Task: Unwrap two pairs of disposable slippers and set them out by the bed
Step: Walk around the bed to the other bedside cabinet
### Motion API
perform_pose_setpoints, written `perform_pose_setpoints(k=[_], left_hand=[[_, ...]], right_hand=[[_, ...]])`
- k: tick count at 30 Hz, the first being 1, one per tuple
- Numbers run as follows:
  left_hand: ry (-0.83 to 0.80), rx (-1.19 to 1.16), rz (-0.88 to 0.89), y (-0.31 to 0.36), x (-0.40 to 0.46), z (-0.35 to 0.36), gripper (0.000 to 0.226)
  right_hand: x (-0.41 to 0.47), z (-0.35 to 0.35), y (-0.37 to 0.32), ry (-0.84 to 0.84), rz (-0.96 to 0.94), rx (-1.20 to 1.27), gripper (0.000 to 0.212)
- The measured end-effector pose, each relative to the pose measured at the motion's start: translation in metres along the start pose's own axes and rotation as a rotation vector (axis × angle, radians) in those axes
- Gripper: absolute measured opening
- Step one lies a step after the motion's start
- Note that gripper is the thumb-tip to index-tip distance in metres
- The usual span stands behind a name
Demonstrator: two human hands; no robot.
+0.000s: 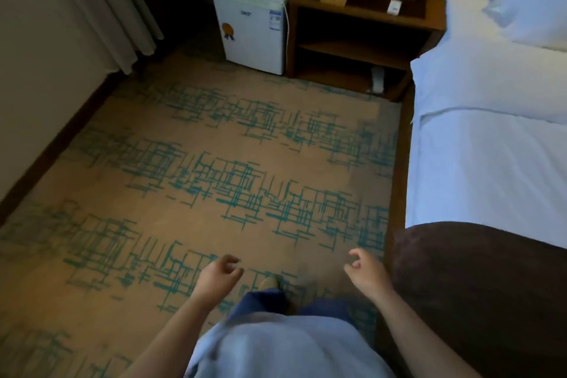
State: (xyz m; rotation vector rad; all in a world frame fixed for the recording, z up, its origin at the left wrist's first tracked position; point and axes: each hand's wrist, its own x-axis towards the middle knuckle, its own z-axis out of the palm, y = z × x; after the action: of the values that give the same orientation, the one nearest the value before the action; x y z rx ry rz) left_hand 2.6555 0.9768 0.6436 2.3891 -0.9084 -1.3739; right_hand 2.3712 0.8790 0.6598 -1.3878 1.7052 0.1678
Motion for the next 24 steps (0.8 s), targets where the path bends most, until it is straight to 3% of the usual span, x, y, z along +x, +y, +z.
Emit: perform_pose_setpoints(k=[5, 10, 24], left_hand=[[-0.054, 0.08, 0.113, 0.097, 0.07, -0.025, 0.03], [-0.054, 0.067, 0.183, 0.187, 0.141, -0.029, 0.03], [-0.044, 0.093, 0.082, 0.337, 0.281, -0.018, 0.026]], right_hand=[[0.028, -0.021, -0.004, 0.032, 0.111, 0.074, 0.029], [0.087, -0.056, -0.003, 0.009, 0.223, 0.114, 0.037], [0.305, -0.262, -0.103, -0.013, 0.025, 0.023, 0.044]])
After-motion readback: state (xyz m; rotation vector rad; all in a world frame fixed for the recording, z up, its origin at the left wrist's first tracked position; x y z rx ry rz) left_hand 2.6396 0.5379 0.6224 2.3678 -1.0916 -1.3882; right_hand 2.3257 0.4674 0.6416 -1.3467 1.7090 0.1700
